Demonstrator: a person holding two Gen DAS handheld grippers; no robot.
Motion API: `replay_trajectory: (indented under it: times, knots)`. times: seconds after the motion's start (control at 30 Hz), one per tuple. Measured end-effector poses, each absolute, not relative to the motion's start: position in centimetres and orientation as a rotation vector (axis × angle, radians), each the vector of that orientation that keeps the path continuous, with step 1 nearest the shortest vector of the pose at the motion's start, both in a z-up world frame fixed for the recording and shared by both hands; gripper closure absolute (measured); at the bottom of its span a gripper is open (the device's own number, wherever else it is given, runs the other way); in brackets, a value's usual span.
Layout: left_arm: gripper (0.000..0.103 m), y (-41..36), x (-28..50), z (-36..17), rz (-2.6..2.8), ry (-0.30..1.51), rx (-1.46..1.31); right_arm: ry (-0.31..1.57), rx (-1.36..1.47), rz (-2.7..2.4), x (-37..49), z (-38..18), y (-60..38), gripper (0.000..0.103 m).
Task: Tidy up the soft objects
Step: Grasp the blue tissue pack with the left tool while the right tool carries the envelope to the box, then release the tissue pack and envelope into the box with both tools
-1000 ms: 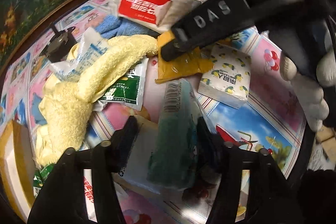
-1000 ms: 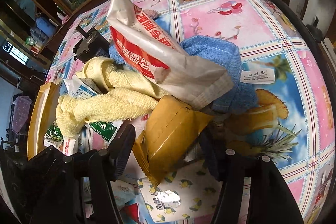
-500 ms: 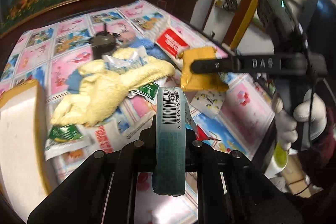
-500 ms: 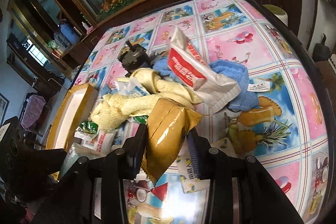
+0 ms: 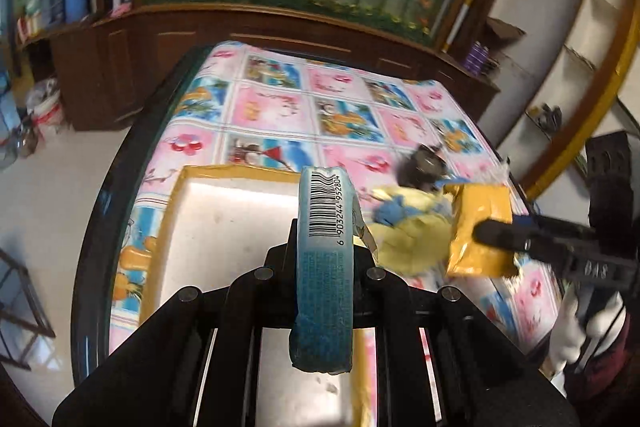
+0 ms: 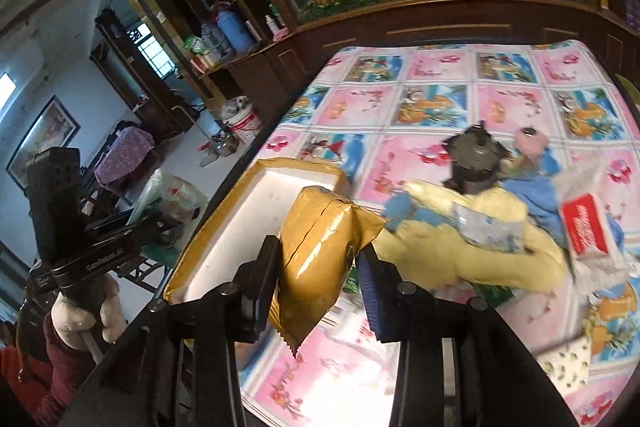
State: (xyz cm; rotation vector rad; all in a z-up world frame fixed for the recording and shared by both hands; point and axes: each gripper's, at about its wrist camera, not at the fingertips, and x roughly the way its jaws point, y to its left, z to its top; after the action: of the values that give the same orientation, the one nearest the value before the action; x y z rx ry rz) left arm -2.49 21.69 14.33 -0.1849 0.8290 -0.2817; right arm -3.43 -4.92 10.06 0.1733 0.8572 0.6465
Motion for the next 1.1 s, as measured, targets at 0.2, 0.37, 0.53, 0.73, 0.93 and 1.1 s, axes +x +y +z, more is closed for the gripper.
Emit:
replay_trajectory:
  times: [0.2,0.37,0.53,0.73,0.93,1.1]
  knots:
    - [0.090,24.2,2.6,9.0,-0.256,0.906,-0.284,0.912,0.076,0.655,1.2,6.7,2.6,0.065]
    - [0.090,25.0,5.1,5.9,-0.239,0.950,-0.336,0.971,0.040,0.624,4.1,3.8,4.8,0.065]
    - [0.068,26.3,6.4,4.2,-0.228,0.986,-0.429,0.993,0.007,0.580,5.1,2.5,5.4,0.063]
    - [0.053,27.3,6.5,4.5,-0.223,0.978,-0.490,0.974,0.049,0.549,6.1,3.0,4.3,0.050]
    - [0.053,27.9,4.1,7.5,-0.169,0.930,-0.514,0.906,0.109,0.549,4.2,5.8,0.2,0.050]
    - [0.048,24.9,0.1,11.5,-0.243,0.834,-0.475,0.864,0.132,0.511,0.9,7.2,-5.2,0.049]
